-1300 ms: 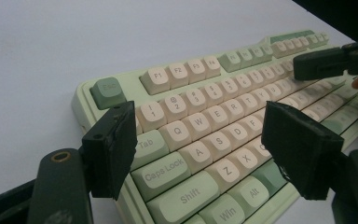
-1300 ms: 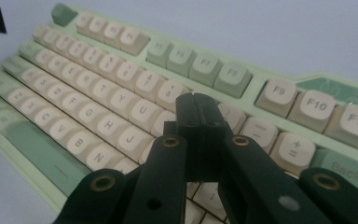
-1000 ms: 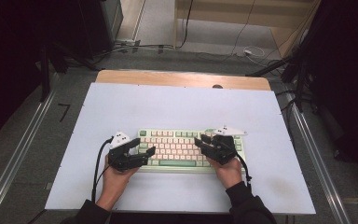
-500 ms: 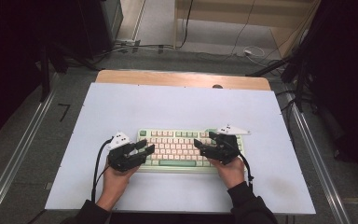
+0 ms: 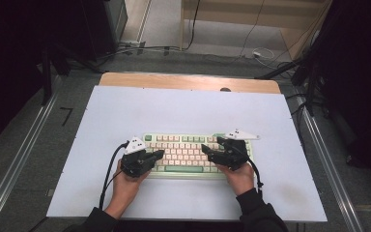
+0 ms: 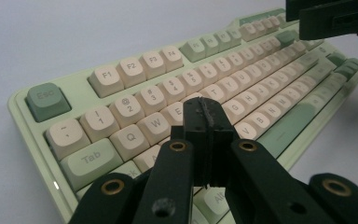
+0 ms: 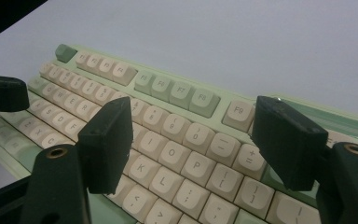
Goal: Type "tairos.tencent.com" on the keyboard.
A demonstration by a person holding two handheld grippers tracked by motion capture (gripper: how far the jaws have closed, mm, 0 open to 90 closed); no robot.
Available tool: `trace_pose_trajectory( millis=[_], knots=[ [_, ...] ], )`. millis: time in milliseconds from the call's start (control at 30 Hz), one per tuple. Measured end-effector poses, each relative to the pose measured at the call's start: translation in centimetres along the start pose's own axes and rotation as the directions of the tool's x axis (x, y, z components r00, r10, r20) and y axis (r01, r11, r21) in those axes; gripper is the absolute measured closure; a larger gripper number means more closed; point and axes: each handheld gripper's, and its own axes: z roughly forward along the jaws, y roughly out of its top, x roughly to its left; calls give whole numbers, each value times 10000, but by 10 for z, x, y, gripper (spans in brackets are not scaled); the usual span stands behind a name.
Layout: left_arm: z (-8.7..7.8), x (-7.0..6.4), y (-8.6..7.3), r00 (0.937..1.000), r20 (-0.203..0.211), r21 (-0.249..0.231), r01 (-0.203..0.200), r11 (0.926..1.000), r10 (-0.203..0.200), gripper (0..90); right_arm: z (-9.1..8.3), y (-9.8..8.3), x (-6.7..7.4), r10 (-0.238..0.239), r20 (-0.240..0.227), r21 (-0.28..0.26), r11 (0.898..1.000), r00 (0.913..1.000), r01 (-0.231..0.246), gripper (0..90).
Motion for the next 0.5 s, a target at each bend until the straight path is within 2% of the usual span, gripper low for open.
trace_pose_trajectory(
  millis=[200, 500],
  knots=[
    [5, 2, 0, 9999, -86, 145, 65, 9999, -64, 900, 1, 0, 0, 9, 3, 44, 10000, 10000, -9, 274],
    [13, -1, 0, 9996, -270, 544, -43, 9985, 57, 900, 1, 0, 1, -24, 20, 85, 10000, 10000, 24, 274]
  ],
)
